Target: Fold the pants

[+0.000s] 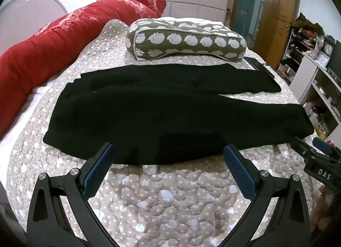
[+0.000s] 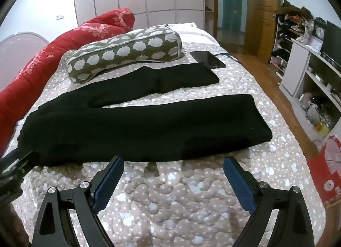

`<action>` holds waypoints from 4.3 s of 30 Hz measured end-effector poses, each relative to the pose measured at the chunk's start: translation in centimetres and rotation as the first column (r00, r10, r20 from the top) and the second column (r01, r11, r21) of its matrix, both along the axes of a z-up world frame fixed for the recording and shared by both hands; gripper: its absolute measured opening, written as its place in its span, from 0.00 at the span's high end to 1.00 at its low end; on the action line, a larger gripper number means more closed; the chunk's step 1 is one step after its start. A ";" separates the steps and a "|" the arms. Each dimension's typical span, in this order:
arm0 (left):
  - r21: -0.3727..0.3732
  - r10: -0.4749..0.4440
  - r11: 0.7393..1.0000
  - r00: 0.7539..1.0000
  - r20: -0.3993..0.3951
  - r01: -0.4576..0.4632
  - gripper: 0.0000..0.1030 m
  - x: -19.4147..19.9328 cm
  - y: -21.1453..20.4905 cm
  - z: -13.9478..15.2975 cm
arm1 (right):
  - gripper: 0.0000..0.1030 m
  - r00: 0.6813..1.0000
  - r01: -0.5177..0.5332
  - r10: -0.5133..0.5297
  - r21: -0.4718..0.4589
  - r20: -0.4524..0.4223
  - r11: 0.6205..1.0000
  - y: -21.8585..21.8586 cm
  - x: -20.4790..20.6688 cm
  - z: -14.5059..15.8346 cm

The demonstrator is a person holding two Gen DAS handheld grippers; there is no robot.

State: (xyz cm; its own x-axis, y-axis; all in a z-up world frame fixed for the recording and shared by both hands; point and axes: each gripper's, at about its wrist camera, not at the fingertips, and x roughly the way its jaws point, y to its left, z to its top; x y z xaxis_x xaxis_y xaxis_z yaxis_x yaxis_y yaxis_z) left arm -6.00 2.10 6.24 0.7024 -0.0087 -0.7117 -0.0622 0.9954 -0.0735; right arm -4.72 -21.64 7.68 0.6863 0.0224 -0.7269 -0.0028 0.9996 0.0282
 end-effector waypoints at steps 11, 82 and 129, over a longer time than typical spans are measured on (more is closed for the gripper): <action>-0.012 0.010 1.000 1.000 -0.027 -0.010 0.00 0.6 0.4 -0.5 | 0.09 0.999 0.007 -0.007 0.002 -0.035 1.000 -0.4 0.9 -1.1; -0.274 0.279 0.910 0.948 -0.151 -0.312 0.07 3.2 16.3 -4.2 | 0.24 0.990 0.121 -0.099 0.261 -0.096 0.958 -9.2 6.3 -3.9; -0.047 0.166 0.984 0.981 -0.100 -0.172 0.37 3.5 17.7 2.5 | 0.64 0.899 -0.416 0.435 0.214 -0.050 0.884 3.2 9.8 2.5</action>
State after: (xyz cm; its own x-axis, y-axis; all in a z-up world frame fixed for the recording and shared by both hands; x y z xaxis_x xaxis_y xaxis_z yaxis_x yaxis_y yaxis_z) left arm -2.49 19.78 8.77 0.6262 0.0633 -0.7771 -0.2384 0.9645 -0.1135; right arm 5.04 -18.42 10.18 0.5077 0.4430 -0.7389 -0.4141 0.8776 0.2416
